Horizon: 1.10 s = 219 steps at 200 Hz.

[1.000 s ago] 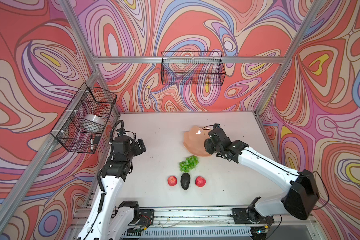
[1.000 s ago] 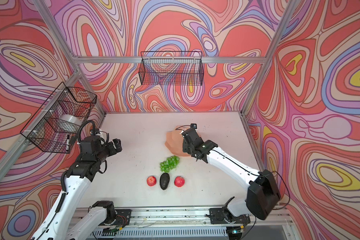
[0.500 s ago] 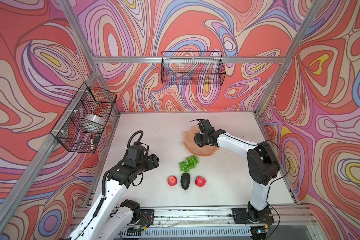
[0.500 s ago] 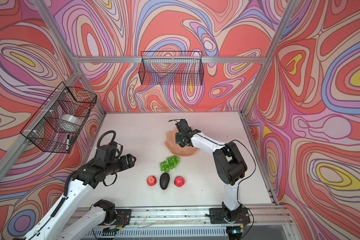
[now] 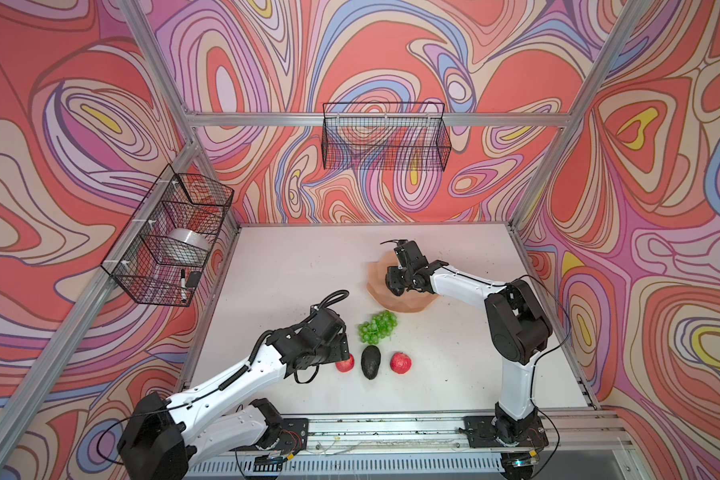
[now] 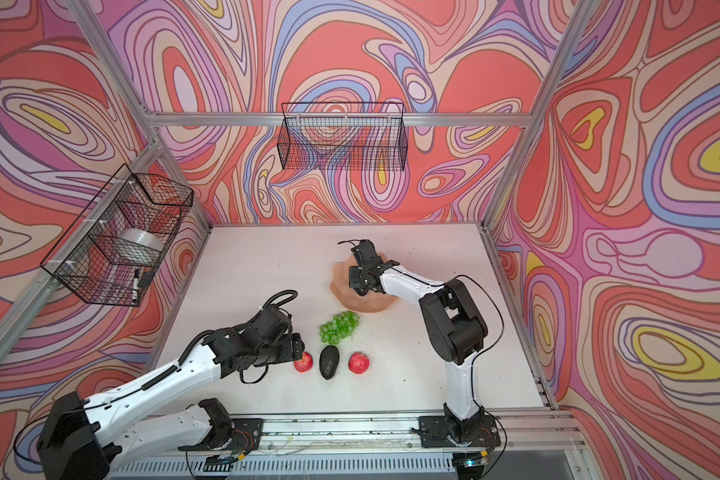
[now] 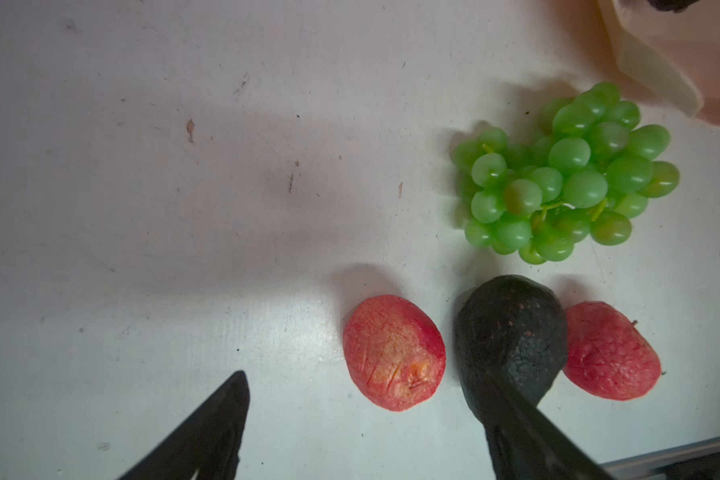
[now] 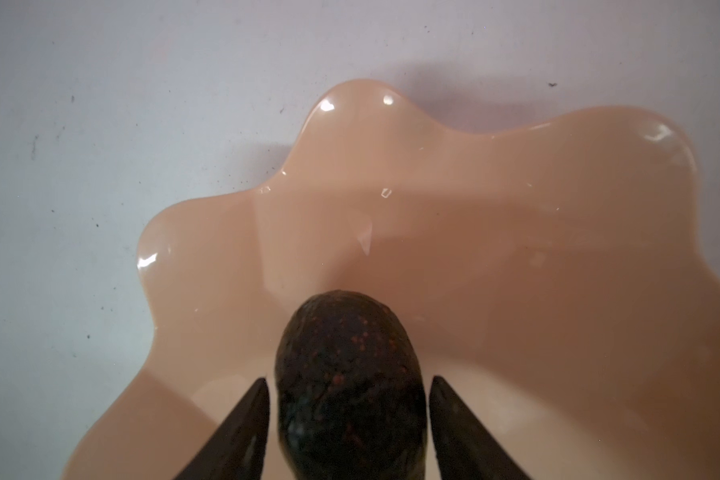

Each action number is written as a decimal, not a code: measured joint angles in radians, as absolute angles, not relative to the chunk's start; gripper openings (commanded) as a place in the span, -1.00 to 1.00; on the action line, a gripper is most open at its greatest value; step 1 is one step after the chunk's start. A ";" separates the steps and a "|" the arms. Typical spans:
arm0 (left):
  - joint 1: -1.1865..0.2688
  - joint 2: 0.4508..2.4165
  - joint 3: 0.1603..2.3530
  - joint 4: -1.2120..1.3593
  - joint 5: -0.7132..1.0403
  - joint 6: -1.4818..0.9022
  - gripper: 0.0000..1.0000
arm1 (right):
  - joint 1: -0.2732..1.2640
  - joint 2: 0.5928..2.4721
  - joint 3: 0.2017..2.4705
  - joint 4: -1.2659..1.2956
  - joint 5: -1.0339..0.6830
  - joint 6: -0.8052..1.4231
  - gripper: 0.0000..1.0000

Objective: Place and organize the fake fruits in the fruit bowl
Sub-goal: 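Drop the avocado into the bowl with right gripper while left reaches for apple, then carry the red apple with the left gripper into the bowl and release it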

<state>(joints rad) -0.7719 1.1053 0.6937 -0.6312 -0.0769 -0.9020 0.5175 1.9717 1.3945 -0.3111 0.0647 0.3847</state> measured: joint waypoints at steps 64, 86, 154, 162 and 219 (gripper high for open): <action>-0.800 1.288 0.694 -0.535 -0.049 -0.933 0.55 | 0.497 1.785 1.355 -0.310 0.057 0.382 0.61; -0.800 1.327 0.694 -0.519 -0.043 -0.933 0.22 | 0.498 1.625 1.309 -0.305 0.063 0.381 0.63; -0.800 1.287 0.828 -0.599 -0.047 -0.868 -0.21 | 0.497 1.265 1.023 -0.323 0.096 0.439 0.71; -0.800 1.283 0.884 -0.603 -0.048 -0.847 -0.21 | 0.496 1.227 0.986 -0.335 0.105 0.453 0.72; -0.800 1.544 1.293 -0.591 -0.034 -0.684 -0.22 | 0.476 0.937 0.766 -0.402 0.190 0.572 0.74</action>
